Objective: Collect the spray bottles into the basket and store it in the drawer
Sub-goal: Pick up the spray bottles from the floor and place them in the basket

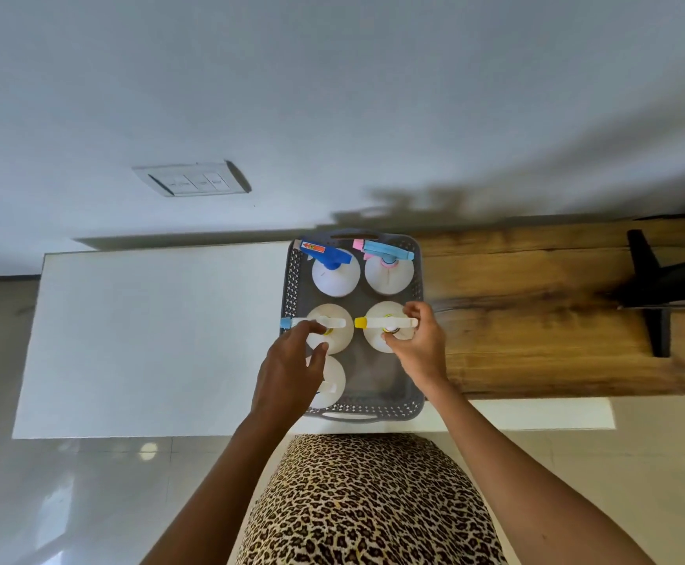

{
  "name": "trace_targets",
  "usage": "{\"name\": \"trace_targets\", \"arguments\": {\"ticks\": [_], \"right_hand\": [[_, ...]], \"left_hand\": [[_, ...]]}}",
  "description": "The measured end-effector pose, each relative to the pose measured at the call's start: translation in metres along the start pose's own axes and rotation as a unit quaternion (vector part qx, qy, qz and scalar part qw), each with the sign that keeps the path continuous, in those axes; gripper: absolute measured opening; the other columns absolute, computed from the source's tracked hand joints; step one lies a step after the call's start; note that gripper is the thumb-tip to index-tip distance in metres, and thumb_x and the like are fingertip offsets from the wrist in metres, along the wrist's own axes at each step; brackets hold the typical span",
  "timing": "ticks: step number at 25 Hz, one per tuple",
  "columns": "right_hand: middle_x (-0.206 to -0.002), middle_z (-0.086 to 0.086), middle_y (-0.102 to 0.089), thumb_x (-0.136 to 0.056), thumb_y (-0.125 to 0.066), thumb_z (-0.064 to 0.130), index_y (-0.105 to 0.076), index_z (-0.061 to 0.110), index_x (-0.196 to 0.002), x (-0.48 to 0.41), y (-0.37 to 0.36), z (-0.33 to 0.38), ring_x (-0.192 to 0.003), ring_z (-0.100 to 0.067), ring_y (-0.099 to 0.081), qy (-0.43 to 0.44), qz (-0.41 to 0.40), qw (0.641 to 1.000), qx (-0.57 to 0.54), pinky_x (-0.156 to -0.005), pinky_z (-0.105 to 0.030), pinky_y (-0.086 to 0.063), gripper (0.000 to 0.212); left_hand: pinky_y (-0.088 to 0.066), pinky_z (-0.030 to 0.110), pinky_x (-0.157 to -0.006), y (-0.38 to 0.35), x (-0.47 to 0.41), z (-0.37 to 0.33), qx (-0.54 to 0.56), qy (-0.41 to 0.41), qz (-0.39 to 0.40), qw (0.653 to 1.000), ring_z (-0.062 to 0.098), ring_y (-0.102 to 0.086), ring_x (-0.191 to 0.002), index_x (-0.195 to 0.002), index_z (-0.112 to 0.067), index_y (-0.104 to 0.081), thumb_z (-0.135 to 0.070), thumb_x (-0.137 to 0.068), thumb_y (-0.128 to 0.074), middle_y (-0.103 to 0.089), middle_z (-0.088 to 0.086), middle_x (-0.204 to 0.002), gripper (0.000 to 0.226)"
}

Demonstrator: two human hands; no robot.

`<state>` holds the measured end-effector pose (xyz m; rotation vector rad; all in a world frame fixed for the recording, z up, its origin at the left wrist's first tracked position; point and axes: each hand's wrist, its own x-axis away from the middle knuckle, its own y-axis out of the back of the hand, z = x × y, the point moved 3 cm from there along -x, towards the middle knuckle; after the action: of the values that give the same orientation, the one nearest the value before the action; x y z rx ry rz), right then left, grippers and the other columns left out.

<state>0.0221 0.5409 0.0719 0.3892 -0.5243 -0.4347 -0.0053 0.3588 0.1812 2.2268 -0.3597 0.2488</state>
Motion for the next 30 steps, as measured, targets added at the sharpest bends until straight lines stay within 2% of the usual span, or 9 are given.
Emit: {"name": "trace_targets", "arguments": {"ticks": [3, 7, 11, 16, 21, 23, 26, 30], "right_hand": [[-0.124, -0.01, -0.057, -0.064, -0.081, 0.008, -0.046, 0.011, -0.124, 0.01, 0.009, 0.014, -0.112, -0.024, -0.055, 0.027, 0.016, 0.999, 0.025, -0.096, -0.037, -0.049, 0.069], [-0.136, -0.005, -0.047, -0.064, -0.081, 0.017, -0.038, 0.017, -0.132, 0.031, 0.029, 0.03, -0.124, -0.019, -0.044, 0.055, 0.021, 0.997, 0.049, -0.095, -0.022, -0.034, 0.08], [-0.138, -0.006, -0.046, -0.068, -0.08, 0.027, -0.037, 0.017, -0.133, 0.068, 0.059, 0.045, -0.124, -0.02, -0.042, 0.062, -0.076, 0.994, 0.05, -0.092, -0.021, -0.032, 0.079], [-0.135, -0.009, -0.047, -0.073, -0.075, 0.025, -0.039, 0.011, -0.132, 0.152, 0.095, 0.042, -0.125, -0.023, -0.042, 0.026, -0.229, 0.973, 0.023, -0.096, -0.024, -0.033, 0.071], [-0.135, -0.009, -0.048, -0.076, -0.073, 0.026, -0.04, 0.011, -0.131, 0.255, 0.125, 0.008, -0.126, -0.022, -0.042, -0.046, -0.337, 0.94, -0.021, -0.095, -0.021, -0.031, 0.066], [-0.137, -0.008, -0.046, -0.079, -0.07, 0.026, -0.04, 0.012, -0.132, 0.302, 0.137, -0.013, -0.129, -0.021, -0.039, -0.086, -0.382, 0.919, -0.05, -0.098, -0.021, -0.029, 0.063], [-0.137, -0.007, -0.047, -0.083, -0.065, 0.028, -0.04, 0.013, -0.132, 0.38, 0.148, -0.05, -0.129, -0.021, -0.039, -0.139, -0.451, 0.879, -0.07, -0.099, -0.02, -0.028, 0.058], [-0.135, -0.006, -0.048, -0.083, -0.065, 0.03, -0.043, 0.016, -0.13, 0.49, 0.146, -0.095, -0.127, -0.019, -0.042, -0.21, -0.526, 0.816, -0.111, -0.095, -0.02, -0.03, 0.053]], "left_hand": [[-0.041, 0.023, -0.066, 0.003, -0.004, -0.008, -0.011, -0.022, 0.001, 1.0, 0.02, -0.059, -0.081, -0.112, -0.014, -0.056, -0.015, -0.087, -0.056, -0.065, 0.013, -0.114, 0.025], [-0.042, 0.026, -0.073, 0.005, -0.008, -0.025, -0.012, -0.083, 0.027, 0.996, 0.026, -0.06, -0.096, -0.112, -0.014, -0.056, -0.016, -0.087, -0.056, -0.065, 0.012, -0.115, 0.025], [-0.04, 0.025, -0.077, 0.011, -0.001, -0.049, -0.006, -0.193, 0.074, 0.978, 0.024, -0.061, -0.1, -0.111, -0.012, -0.057, -0.013, -0.087, -0.056, -0.066, 0.009, -0.113, 0.024], [-0.045, 0.033, -0.075, 0.013, 0.039, -0.076, -0.004, -0.305, 0.16, 0.939, 0.027, -0.061, -0.092, -0.106, -0.016, -0.059, -0.012, -0.087, -0.054, -0.067, 0.009, -0.106, 0.02], [-0.045, 0.036, -0.075, -0.006, 0.108, -0.103, -0.026, -0.42, 0.252, 0.871, 0.033, -0.062, -0.088, -0.095, -0.012, -0.059, -0.008, -0.085, -0.056, -0.068, 0.015, -0.099, 0.011], [-0.044, 0.034, -0.079, -0.022, 0.142, -0.113, -0.051, -0.458, 0.289, 0.839, 0.032, -0.06, -0.096, -0.103, -0.011, -0.058, -0.012, -0.087, -0.054, -0.066, 0.015, -0.106, 0.016], [-0.042, 0.033, -0.091, -0.052, 0.206, -0.124, -0.084, -0.504, 0.348, 0.786, 0.027, -0.055, -0.109, -0.112, -0.014, -0.056, -0.018, -0.091, -0.051, -0.061, 0.01, -0.119, 0.022], [-0.041, 0.027, -0.094, -0.091, 0.303, -0.126, -0.094, -0.539, 0.424, 0.722, 0.021, -0.056, -0.11, -0.111, -0.019, -0.055, -0.018, -0.091, -0.05, -0.06, 0.004, -0.122, 0.021]]}}
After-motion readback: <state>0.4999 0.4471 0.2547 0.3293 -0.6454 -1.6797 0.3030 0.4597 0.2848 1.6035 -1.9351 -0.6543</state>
